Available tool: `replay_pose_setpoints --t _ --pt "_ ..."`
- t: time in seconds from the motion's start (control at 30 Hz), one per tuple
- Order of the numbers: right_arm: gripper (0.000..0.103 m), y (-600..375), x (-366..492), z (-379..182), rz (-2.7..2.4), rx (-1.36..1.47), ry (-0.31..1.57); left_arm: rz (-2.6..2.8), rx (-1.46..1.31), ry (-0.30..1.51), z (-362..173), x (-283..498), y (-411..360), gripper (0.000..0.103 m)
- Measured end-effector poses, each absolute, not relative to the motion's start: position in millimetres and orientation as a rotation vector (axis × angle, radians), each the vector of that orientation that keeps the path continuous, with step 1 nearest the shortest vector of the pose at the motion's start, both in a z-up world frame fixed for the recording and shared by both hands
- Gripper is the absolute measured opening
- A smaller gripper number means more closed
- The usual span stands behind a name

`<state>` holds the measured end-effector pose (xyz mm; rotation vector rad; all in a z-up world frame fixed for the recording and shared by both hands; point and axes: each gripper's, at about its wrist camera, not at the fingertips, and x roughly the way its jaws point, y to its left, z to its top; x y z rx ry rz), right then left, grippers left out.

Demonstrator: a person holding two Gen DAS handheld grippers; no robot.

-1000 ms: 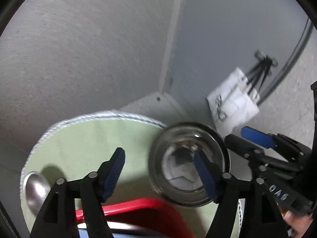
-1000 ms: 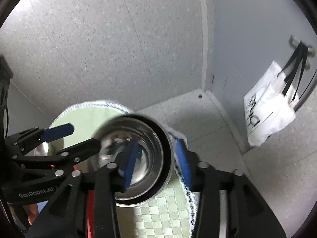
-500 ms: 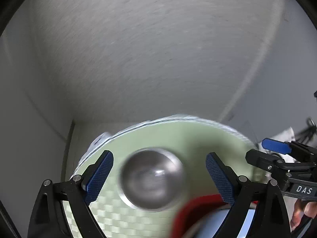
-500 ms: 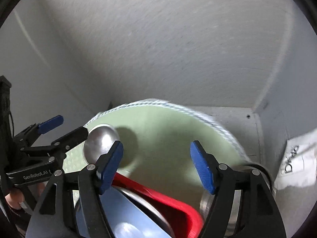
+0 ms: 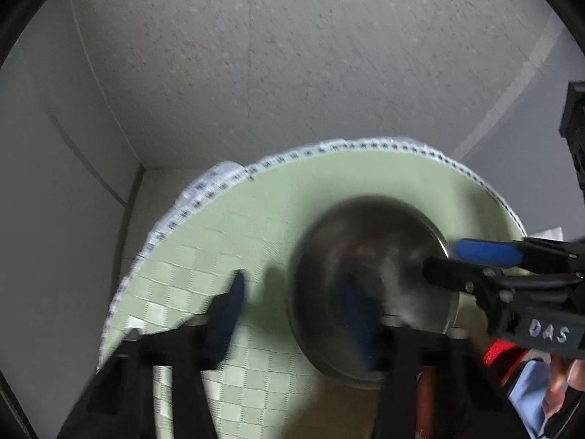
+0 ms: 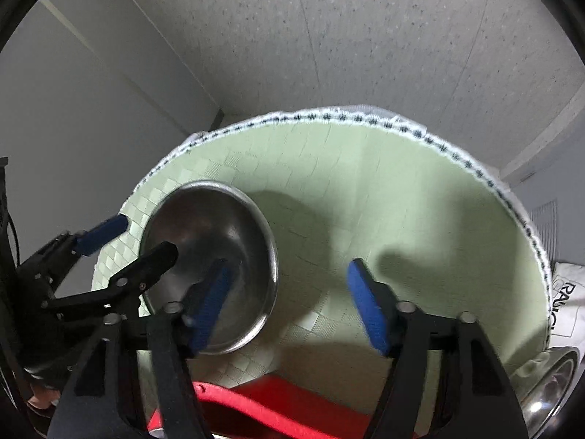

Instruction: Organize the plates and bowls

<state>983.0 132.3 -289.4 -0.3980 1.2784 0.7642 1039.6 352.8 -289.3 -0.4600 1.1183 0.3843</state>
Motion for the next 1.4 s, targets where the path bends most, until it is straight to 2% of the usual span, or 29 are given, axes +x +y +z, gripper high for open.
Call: replay_pose_setpoints --t 0.03,0.07,0.13,0.33,0.47,0.73,0.97,1.1,1.4 --pt "0.036 135 983 -293 0.776 -0.390 1.296 0.368 -0.472 1.121 -292 1044 350 0.013" --pt "0.019 133 984 -292 0.787 -0.383 1.309 0.366 -0.476 1.118 -294 1044 350 0.010" --pt "0.008 133 981 -291 0.804 -0.377 1.318 0.370 -0.469 1.096 -288 1044 348 0.011" --pt "0.007 119 976 -266 0.812 -0.330 1.217 0.370 -0.427 0.999 -246 1039 341 0.010" --pt "0.007 95 974 -226 0.802 -0.268 1.112 0.333 -0.372 0.933 -205 1048 319 0.010" --pt "0.007 -11 976 -149 0.678 -0.123 0.942 0.123 -0.234 0.898 -154 1089 227 0.010" --pt "0.007 -113 969 -133 0.519 -0.028 0.913 -0.052 -0.135 0.954 -157 1117 138 0.011" --pt "0.007 -158 964 -144 0.453 0.012 0.940 -0.110 -0.081 1.012 -173 1131 99 0.011" --pt "0.007 -207 969 -180 0.397 0.074 1.020 -0.120 -0.022 1.114 -211 1163 68 0.012"
